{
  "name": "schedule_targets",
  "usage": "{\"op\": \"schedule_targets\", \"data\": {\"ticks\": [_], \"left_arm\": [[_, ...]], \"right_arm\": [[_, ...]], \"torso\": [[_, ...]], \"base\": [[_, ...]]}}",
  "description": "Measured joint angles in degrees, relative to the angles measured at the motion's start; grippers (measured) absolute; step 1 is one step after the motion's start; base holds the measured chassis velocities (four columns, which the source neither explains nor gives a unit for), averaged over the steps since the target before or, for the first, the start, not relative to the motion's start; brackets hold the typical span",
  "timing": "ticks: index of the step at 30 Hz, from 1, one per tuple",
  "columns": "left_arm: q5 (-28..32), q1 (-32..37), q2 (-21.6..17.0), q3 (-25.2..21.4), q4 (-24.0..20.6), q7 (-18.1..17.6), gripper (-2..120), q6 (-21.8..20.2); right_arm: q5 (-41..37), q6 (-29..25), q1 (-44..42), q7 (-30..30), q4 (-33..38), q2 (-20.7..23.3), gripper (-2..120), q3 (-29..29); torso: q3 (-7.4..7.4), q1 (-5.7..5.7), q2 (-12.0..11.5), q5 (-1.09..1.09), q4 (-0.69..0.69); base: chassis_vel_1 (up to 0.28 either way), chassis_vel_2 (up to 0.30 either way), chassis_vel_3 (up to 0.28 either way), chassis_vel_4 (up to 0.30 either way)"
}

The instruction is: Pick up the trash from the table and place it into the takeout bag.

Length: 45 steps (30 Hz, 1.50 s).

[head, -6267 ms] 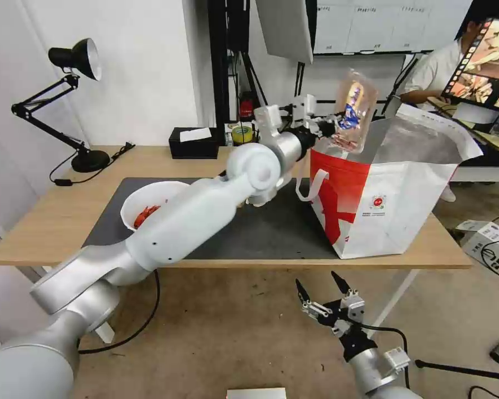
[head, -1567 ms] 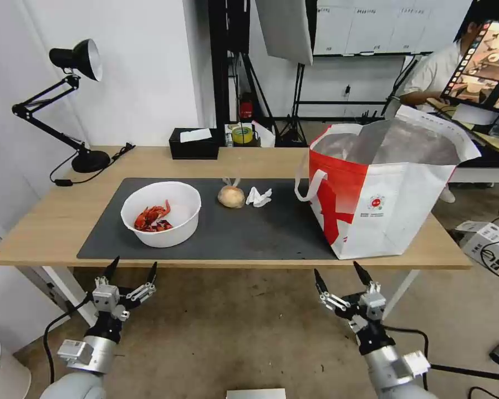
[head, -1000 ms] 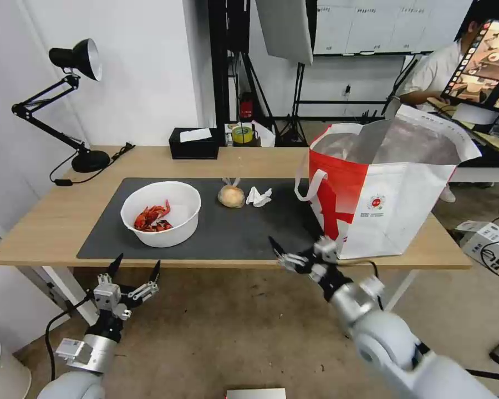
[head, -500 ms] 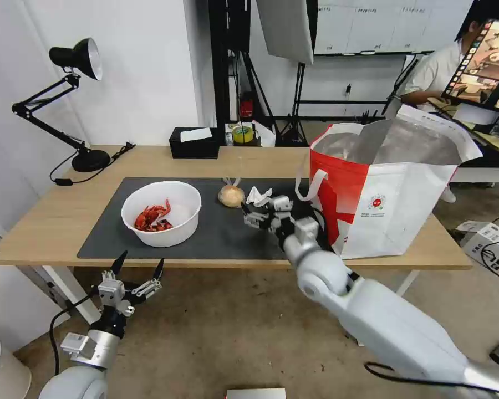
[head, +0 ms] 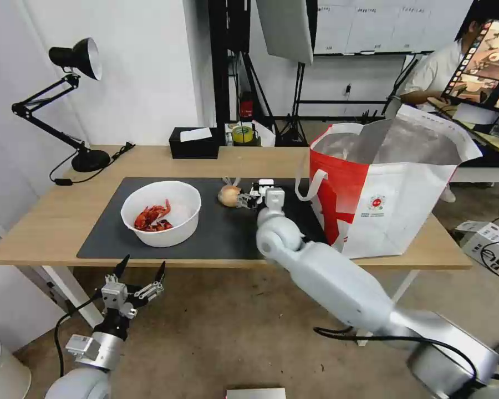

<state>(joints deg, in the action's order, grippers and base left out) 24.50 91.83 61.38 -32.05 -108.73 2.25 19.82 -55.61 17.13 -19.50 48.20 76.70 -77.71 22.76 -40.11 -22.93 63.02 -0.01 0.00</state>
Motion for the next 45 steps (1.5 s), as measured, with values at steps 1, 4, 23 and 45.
{"op": "schedule_targets", "data": {"ticks": [1,4,23,45], "left_arm": [[0.00,0.00,0.00,0.00,0.00,0.00,100,0.00],[0.21,-0.33,-0.25,0.24,0.37,-0.01,100,0.01],[0.63,-0.98,-0.76,1.04,0.30,0.00,100,0.05],[0.65,-1.22,-0.85,1.76,0.23,-0.05,100,-0.17]], "right_arm": [[0.00,0.00,0.00,0.00,0.00,0.00,100,0.00],[0.12,0.39,1.44,0.76,-4.41,-2.32,100,-0.28],[-0.18,2.92,3.56,-0.70,-10.44,-5.40,100,-0.66],[-1.98,6.79,6.20,1.58,-13.56,-7.88,100,-0.46]], "torso": [[0.00,0.00,0.00,0.00,0.00],[0.00,0.00,0.00,0.00,0.00],[0.00,0.01,0.01,0.01,0.00],[0.00,0.01,0.01,0.00,0.00]], "base": [[0.000,0.000,0.000,0.000],[0.000,0.000,0.000,0.000],[0.000,0.000,0.000,0.000],[0.000,0.000,0.000,0.000]]}}
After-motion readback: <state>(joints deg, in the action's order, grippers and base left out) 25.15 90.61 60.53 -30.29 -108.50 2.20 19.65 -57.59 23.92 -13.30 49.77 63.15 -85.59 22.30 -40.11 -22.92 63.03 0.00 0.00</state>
